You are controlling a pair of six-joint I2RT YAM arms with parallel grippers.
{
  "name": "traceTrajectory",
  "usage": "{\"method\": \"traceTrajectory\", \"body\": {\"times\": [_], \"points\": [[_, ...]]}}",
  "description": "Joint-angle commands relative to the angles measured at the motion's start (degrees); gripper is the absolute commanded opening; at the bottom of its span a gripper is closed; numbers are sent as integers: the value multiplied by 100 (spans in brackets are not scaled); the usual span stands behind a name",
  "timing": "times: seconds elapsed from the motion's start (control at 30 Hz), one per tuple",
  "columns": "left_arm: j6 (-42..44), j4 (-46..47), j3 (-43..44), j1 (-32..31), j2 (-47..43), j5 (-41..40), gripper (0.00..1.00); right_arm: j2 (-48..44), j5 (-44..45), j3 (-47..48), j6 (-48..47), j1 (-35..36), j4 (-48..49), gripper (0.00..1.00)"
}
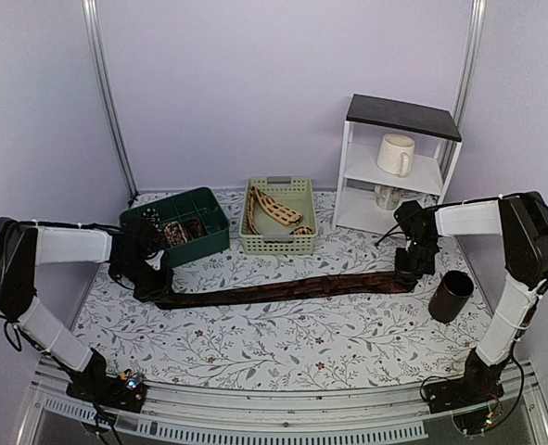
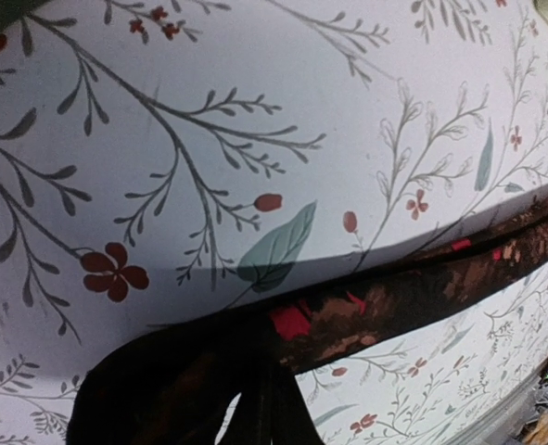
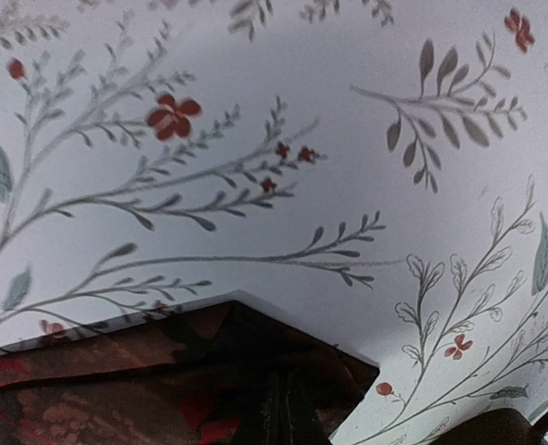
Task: Roll the ties
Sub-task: Flatten out the tie at the center of the board, then smooth out the tie at the center of the board.
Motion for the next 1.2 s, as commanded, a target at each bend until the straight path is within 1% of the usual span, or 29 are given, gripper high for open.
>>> {"method": "traceTrajectory", "body": {"times": [0.0, 0.17, 0.4, 0.5, 0.57, 0.77, 0.93, 1.03, 1.17], "points": [[-72, 204, -100, -32, 196, -156, 0, 246, 209, -364, 55, -55, 132, 1], [-156, 224, -104, -58, -15, -102, 0, 96, 444, -509, -72, -233, 135, 1], [-415, 190, -28, -376, -392, 147, 0, 67, 956, -554, -481, -473, 197, 1], [-456, 120, 78, -515, -457, 147, 0, 160, 1149, -413, -741, -582, 314, 1], [-452, 78, 147, -595, -454, 149, 0, 179, 1198, -229, -802, -590, 176, 1], [-383, 99, 138, -622, -322, 12, 0, -478, 573, 39, -540, -504, -86, 4], [-435, 63, 412, -672, -498, 291, 0, -819, -137, 52, -278, -167, 19, 5], [-485, 85, 585, -684, -549, 355, 0, -765, -527, -6, -123, 66, 287, 4], [-393, 133, 606, -686, -259, 292, 0, -432, -727, -30, 33, 249, 510, 3]]}}
